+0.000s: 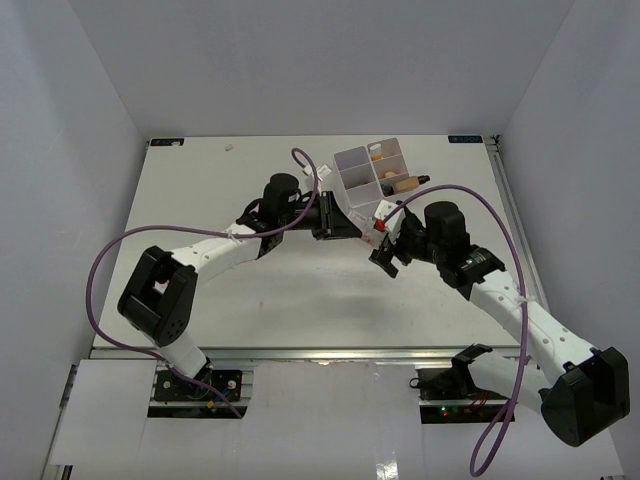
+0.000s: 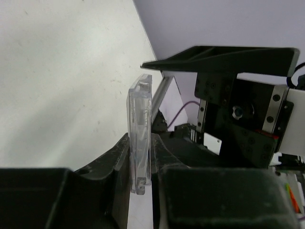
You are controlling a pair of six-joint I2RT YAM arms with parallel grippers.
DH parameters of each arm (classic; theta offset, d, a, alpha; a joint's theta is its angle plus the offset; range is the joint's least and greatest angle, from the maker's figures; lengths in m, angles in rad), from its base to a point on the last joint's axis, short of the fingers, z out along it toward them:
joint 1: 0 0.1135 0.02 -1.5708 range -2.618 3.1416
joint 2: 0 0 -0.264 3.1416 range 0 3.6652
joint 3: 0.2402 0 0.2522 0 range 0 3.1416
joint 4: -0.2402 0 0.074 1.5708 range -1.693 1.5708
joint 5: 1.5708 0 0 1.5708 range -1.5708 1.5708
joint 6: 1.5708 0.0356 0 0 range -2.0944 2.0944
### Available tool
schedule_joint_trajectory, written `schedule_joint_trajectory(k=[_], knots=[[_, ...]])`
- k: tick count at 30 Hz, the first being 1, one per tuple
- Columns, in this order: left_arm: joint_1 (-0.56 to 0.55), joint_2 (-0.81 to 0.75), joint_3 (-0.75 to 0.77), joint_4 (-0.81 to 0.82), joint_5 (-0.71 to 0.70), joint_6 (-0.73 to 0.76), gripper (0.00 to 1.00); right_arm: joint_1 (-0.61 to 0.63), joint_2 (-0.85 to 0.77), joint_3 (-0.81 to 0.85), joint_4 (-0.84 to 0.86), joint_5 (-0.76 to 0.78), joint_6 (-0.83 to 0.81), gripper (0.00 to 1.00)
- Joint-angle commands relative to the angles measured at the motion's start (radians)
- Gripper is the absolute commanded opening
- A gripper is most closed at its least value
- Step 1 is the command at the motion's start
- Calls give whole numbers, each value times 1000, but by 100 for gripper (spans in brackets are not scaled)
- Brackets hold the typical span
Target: Organize the makeup
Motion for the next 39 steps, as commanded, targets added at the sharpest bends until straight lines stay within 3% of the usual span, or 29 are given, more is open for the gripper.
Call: schedule_joint_trajectory(k=[1, 9, 14, 23, 29, 39], knots=[[3, 8, 113, -136, -96, 136, 0, -10, -32, -14, 42, 41, 15, 90], [5, 110, 369, -361, -315, 459, 0, -138, -128, -24, 42, 4, 54, 90], [5, 222, 550, -417, -431, 713, 0, -192, -161, -36, 10, -119, -5, 90], [3, 365, 735, -446, -425, 1097, 0, -239, -161, -40, -3, -193, -13, 90], [-8, 377, 722, -442, -435, 1226, 3, -249, -153, -38, -3, -195, -10, 90], [-20, 415, 713, -450, -429, 1280, 14, -262, -141, -40, -1, -198, -6, 90]])
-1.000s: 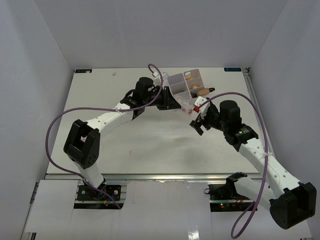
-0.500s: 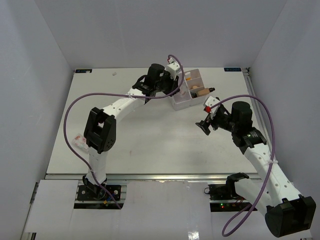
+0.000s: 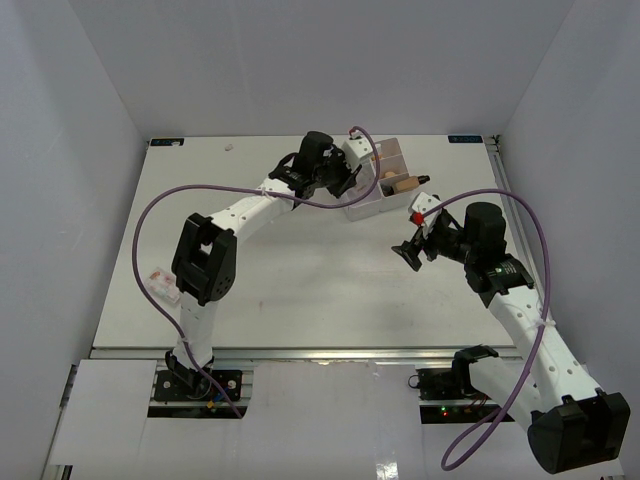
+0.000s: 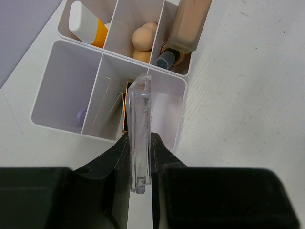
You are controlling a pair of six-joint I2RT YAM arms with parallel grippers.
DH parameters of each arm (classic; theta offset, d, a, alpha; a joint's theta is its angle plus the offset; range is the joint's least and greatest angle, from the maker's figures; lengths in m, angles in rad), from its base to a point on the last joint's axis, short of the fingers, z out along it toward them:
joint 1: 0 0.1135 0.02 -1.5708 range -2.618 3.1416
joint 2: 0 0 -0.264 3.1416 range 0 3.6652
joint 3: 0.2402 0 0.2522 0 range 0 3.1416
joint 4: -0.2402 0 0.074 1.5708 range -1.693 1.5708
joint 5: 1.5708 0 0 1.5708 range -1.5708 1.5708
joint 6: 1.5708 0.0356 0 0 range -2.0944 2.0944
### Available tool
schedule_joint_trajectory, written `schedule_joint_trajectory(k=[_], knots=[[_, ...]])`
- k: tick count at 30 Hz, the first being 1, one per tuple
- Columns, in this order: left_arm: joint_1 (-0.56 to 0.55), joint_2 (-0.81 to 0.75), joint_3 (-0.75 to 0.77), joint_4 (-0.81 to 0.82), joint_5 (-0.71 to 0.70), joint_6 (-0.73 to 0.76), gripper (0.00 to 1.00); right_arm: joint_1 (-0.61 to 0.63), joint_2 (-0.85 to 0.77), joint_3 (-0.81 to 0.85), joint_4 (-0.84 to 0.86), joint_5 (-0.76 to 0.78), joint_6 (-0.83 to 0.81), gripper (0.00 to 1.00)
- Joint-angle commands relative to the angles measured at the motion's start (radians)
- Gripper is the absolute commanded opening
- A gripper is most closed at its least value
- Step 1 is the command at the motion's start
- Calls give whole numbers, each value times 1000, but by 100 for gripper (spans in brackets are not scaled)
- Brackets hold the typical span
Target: Organize the makeup
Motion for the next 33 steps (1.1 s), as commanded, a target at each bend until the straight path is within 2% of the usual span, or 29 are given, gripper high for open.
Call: schedule_joint_trajectory(k=[1, 13, 22, 28, 33], knots=[[-13, 5, 21, -2, 11, 46, 14, -11, 5, -7, 9, -21, -5, 90], [-20, 34, 16, -7, -10, 40, 24, -15, 7, -9, 11, -27, -2, 90], [-20, 40, 33, -1, -47, -8, 46, -21, 1, -9, 9, -33, 0, 90], [-20, 14, 45, 5, -59, -53, 51, -24, -5, -12, 9, -40, 1, 90], [-20, -82, -4, 42, -96, -145, 54, -29, -12, -10, 8, -54, 3, 90]])
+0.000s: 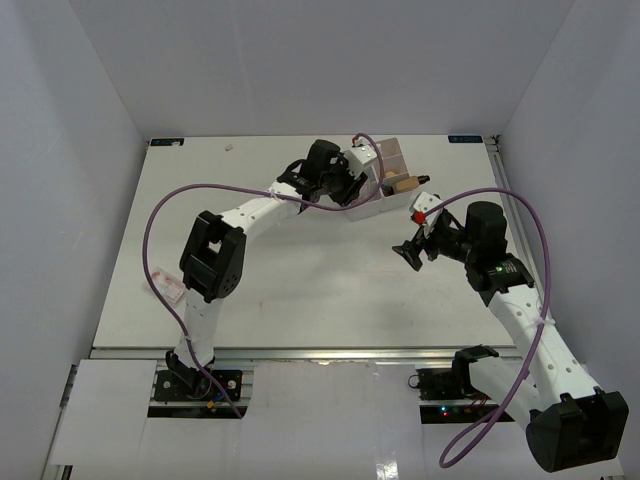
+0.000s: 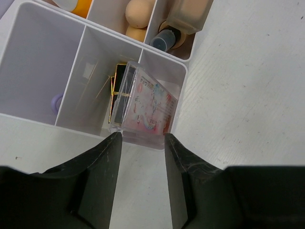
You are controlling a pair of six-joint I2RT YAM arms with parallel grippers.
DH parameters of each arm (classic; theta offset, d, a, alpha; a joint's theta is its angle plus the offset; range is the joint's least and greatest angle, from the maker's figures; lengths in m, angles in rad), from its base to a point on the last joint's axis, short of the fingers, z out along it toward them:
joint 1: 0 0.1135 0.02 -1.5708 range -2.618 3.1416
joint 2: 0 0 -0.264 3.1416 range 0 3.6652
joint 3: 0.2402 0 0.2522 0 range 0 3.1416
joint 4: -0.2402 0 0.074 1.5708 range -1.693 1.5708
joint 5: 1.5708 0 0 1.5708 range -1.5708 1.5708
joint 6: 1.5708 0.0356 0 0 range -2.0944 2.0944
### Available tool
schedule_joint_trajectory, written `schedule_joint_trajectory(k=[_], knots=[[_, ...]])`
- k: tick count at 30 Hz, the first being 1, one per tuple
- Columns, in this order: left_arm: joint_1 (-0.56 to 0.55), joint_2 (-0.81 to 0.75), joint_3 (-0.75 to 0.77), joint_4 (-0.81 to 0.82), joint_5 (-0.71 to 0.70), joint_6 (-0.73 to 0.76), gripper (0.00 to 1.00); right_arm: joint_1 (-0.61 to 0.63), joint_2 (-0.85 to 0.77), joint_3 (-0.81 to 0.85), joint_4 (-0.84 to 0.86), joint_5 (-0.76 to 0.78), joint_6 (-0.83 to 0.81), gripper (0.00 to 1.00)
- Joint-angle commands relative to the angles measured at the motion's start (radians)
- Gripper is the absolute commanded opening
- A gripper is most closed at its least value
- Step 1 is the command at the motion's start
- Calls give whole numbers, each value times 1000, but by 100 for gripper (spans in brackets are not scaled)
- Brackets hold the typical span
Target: Organize the makeup
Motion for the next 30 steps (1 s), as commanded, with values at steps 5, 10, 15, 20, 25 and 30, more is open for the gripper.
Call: schedule_joint_trajectory(k=[5, 10, 15, 20, 25, 30], knots=[[28, -340, -245, 147, -93, -232, 71, -17, -32, -10, 0, -59, 4, 90], [173, -619, -531, 174, -71, -531, 79, -20, -35, -7, -9, -86, 7, 90], [429, -859, -802, 92, -116, -821, 98, -26, -33, -1, -21, -110, 18, 90], [730, -951, -928, -128, -162, -1001, 98, -29, -34, 1, -26, -126, 31, 90], [850, -929, -958, -333, -361, -1096, 98, -29, -29, 4, -29, -137, 39, 90], [853, -935, -948, -426, -512, -1127, 98, -29, -14, 4, -32, -144, 41, 90]])
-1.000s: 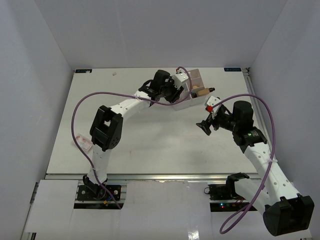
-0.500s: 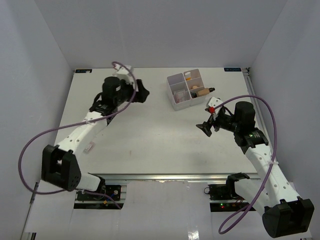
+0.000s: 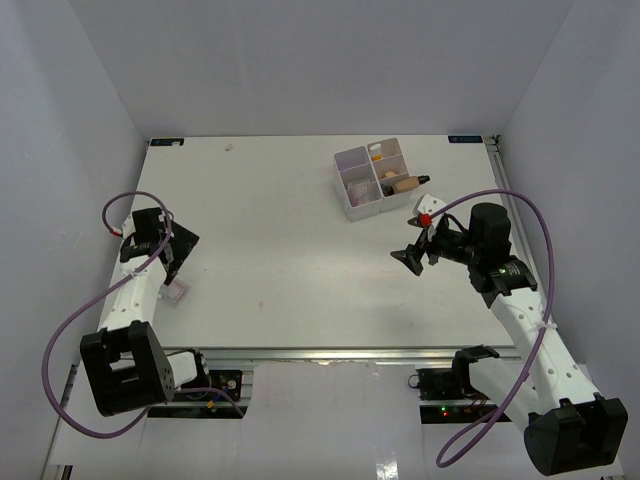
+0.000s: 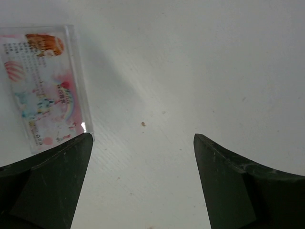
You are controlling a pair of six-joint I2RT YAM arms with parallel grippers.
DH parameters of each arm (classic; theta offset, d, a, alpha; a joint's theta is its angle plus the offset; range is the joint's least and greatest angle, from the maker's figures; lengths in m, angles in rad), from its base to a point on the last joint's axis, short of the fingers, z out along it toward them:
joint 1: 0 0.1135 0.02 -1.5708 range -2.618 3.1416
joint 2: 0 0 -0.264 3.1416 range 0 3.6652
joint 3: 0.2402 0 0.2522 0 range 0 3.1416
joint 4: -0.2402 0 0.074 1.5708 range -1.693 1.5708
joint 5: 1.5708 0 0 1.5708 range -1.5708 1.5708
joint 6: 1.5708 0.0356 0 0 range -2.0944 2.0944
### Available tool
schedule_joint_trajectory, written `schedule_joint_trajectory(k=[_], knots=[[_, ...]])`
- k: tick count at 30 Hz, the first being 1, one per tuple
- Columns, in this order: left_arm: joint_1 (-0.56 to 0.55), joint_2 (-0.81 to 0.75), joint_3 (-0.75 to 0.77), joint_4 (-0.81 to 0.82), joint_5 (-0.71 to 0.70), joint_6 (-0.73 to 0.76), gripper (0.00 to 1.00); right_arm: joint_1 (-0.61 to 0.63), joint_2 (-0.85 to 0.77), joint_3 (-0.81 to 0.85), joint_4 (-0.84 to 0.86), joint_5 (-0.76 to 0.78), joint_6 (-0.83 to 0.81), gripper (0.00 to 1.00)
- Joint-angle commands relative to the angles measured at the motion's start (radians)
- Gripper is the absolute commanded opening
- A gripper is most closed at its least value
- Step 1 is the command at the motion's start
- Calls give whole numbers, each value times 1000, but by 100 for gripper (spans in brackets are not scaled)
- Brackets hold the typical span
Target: Organize the makeup
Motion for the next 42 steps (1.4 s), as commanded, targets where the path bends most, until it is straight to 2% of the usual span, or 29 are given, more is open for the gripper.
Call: schedule_joint_trajectory(k=[1, 11, 20, 28, 39, 42], knots=[[-3, -26, 16, -127, -182, -72, 98, -4, 10, 6, -4, -31, 14, 90], [1, 77, 16, -100, -243, -77, 98, -7, 63, 0, -6, -42, 20, 90], [58, 123, 41, -79, -340, -24, 98, -22, 95, -8, -6, -91, 14, 90], [103, 243, 80, -65, -279, 6, 98, -44, 115, -8, -4, -102, 13, 90], [103, 283, 52, -55, -267, -11, 98, -49, 111, -6, -6, -110, 12, 90], [103, 316, 48, -55, -244, -26, 95, -50, 94, -5, -7, -124, 13, 90]])
